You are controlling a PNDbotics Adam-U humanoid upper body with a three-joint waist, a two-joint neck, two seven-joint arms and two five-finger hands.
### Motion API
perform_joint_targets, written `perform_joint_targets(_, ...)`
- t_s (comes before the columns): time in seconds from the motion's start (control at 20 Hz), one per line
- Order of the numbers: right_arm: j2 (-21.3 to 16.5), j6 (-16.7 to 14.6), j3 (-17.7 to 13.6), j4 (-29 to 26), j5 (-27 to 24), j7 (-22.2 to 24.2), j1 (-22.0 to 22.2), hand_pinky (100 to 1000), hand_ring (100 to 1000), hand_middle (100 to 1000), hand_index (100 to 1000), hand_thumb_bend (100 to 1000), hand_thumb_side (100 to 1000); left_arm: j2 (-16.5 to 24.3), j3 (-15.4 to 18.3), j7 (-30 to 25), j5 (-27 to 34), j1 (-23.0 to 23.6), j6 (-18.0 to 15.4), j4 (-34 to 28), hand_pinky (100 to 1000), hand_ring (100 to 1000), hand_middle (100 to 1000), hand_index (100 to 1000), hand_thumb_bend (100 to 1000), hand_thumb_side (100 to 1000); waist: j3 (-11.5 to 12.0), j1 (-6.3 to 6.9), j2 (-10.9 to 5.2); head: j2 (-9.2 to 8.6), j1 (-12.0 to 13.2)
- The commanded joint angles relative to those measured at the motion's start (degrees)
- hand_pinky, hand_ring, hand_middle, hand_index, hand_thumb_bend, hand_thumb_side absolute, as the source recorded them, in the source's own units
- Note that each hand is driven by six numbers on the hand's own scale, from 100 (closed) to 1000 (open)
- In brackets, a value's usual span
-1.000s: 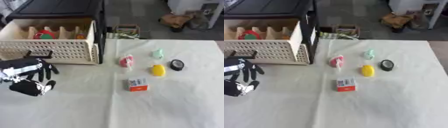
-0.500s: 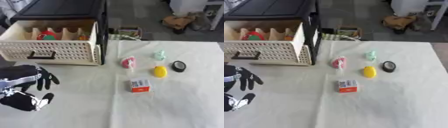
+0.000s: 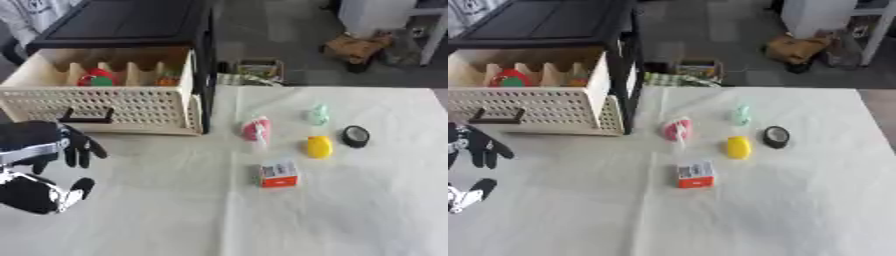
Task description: Pick up objects from table and place into drawer.
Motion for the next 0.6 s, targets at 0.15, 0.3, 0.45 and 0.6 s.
perform_joint_targets(0.15, -1.34, 0.08, -0.60, -0.94, -0.24, -0.23, -0.40, 731, 672, 560, 754, 440, 757, 2.14, 0.20, -0.57, -0.16, -2.08, -0.55, 2.95, 536, 782, 769, 943, 105, 408, -0.31, 0.13, -0.64, -0.04, 0.26)
perform_joint_targets(0.3, -1.33, 0.10, -0.65, -0.94, -0.19, -0.45, -0.46, 731, 671, 559, 753, 440, 757, 1.68, -0.20, -0.82, -0.71, -2.96, -0.97, 4.45, 539, 784, 771, 947, 105, 408, -0.42, 0.13, -0.30, -0.13, 0.32)
perform_joint_targets(0.45, -1.34, 0.06, -0.67, -0.94, -0.19, -0.60, -0.57, 730, 672, 560, 753, 440, 757, 1.13, -0.60, -1.05, -1.17, -3.87, -1.24, 5.94, 543, 786, 772, 947, 105, 408, -0.55, 0.11, -0.09, -0.21, 0.39)
perform_joint_targets(0.6, -1.31, 0.00, -0.72, -0.94, -0.24, -0.81, -0.66, 729, 672, 560, 752, 440, 757, 0.70, -1.11, -1.36, -2.13, -4.58, -1.68, 7.17, 542, 786, 775, 948, 105, 408, -0.62, 0.08, 0.04, -0.29, 0.51)
